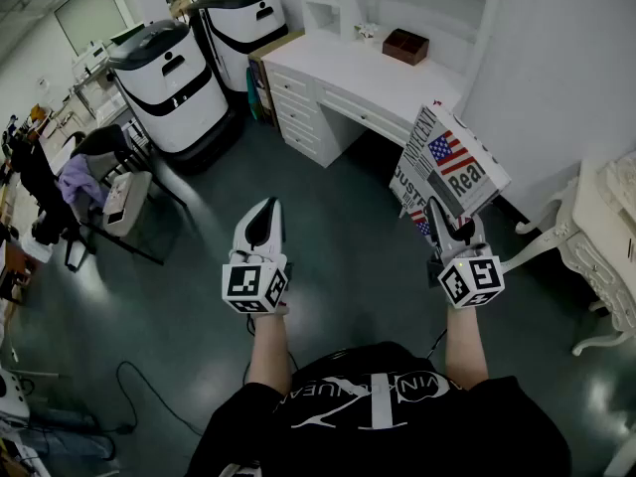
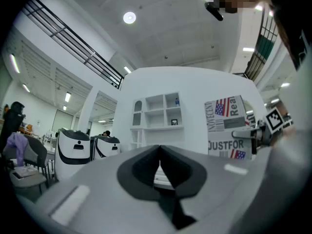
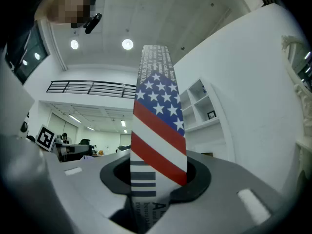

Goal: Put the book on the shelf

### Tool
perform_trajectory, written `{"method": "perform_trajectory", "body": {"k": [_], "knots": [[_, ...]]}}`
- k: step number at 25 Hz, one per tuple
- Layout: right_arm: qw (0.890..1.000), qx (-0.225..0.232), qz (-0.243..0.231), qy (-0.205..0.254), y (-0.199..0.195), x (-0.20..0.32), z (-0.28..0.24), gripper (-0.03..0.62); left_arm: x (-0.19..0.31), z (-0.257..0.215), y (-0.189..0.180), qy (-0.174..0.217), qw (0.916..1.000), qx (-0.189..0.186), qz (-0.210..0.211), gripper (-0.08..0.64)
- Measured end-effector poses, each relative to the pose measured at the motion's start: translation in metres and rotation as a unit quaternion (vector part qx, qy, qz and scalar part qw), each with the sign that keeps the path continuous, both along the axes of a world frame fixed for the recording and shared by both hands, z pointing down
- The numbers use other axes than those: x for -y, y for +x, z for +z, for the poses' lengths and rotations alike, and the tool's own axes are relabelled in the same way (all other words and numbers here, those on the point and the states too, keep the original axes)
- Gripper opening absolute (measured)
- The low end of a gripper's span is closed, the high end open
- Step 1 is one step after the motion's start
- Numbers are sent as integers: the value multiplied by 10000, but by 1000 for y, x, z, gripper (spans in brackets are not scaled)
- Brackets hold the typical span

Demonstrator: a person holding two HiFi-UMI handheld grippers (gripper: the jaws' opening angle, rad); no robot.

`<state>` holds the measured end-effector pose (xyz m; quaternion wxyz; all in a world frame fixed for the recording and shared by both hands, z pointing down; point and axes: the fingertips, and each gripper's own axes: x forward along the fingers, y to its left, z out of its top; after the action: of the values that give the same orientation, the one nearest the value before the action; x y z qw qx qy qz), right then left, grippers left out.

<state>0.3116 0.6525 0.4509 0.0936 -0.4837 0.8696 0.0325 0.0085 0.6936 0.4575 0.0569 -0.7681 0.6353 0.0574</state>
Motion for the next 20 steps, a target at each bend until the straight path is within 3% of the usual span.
{"method": "perform_trajectory", "body": {"k": [12, 20], "knots": [[9998, -126, 38, -169, -9, 31, 18, 163, 41, 12, -9, -26, 9998, -198, -16, 0], [9999, 51, 71, -131, -16, 124, 14, 163, 124, 5, -14, -52, 9999, -1, 125, 0]]}}
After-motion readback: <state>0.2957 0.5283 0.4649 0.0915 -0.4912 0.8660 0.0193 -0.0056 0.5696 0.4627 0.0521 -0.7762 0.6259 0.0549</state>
